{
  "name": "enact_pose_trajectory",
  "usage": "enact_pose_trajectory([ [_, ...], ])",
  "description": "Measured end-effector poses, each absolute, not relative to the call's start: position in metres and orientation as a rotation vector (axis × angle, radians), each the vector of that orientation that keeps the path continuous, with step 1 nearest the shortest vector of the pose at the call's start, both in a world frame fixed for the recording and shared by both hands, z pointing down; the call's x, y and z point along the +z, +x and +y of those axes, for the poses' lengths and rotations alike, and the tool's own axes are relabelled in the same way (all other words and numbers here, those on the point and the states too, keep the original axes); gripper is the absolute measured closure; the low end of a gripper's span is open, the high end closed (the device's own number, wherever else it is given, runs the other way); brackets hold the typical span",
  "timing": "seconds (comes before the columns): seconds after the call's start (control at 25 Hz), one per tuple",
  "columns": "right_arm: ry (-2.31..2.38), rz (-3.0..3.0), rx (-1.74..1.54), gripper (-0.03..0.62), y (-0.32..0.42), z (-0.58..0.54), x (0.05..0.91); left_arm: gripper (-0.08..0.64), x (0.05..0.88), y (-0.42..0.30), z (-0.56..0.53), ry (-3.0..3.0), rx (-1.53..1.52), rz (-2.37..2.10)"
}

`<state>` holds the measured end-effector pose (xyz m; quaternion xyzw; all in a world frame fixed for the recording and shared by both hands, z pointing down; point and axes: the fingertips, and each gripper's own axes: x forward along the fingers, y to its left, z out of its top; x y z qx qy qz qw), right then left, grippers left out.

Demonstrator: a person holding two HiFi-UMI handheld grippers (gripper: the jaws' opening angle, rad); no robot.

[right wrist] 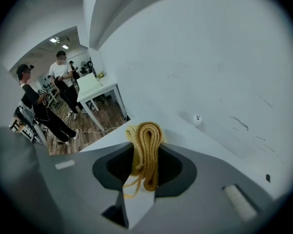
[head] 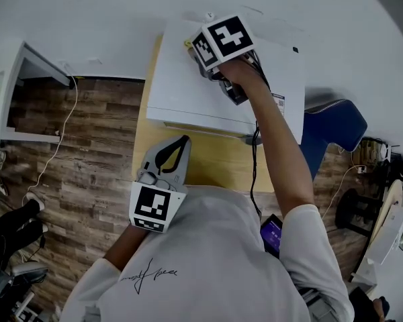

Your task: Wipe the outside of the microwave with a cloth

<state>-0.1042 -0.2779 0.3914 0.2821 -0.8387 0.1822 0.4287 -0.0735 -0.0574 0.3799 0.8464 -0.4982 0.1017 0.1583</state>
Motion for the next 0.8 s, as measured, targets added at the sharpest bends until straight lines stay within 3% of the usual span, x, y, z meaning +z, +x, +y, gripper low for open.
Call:
enact_pose_trajectory([
  [0.8,0.455,-2.295,0.435,0.474,-0.186,-0.234,0.363,0.565,0.377,-0.089,-0.058,2.382,0.281,-1.484],
])
